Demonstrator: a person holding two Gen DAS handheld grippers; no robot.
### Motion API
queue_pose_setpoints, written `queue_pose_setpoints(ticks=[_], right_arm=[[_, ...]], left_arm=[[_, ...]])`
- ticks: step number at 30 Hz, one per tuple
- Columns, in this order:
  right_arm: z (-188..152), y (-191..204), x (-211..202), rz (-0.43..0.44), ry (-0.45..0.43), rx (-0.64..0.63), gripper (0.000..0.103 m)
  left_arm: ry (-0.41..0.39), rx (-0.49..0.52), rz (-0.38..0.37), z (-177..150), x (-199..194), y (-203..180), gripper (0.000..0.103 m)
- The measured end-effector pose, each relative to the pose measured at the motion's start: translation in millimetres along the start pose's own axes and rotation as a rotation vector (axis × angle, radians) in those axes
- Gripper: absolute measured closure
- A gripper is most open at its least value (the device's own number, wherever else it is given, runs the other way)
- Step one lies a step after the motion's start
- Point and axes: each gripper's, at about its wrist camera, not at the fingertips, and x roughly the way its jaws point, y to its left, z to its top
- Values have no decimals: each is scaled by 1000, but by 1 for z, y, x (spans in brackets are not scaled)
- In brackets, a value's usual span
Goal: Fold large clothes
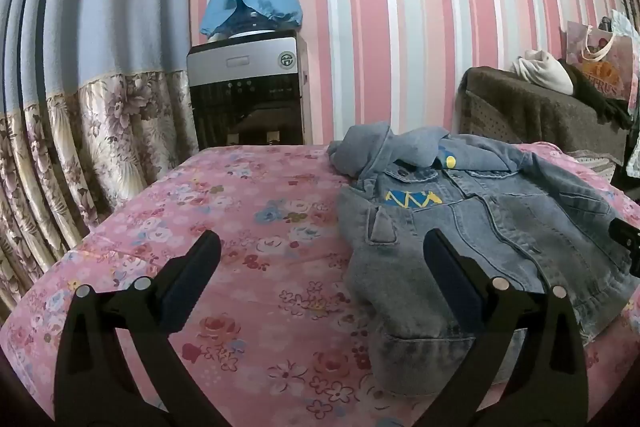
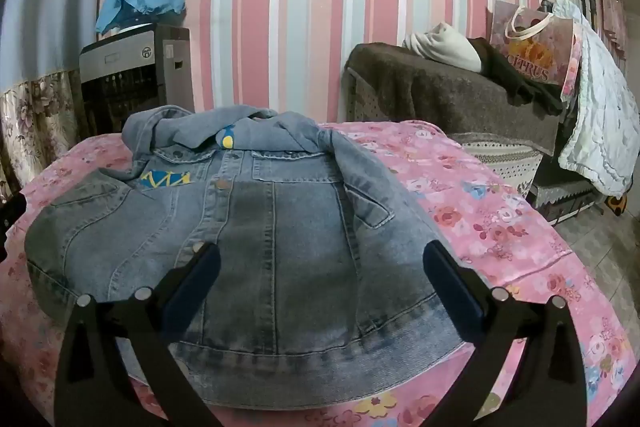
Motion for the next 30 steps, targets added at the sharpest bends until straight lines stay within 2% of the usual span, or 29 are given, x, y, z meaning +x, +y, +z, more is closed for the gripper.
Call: queue_pose_setpoints(ticks=[30], right_arm=[[0, 0, -1, -3, -5, -4, 2]], left_arm=[[4, -1, 1, 0, 0, 0, 3]])
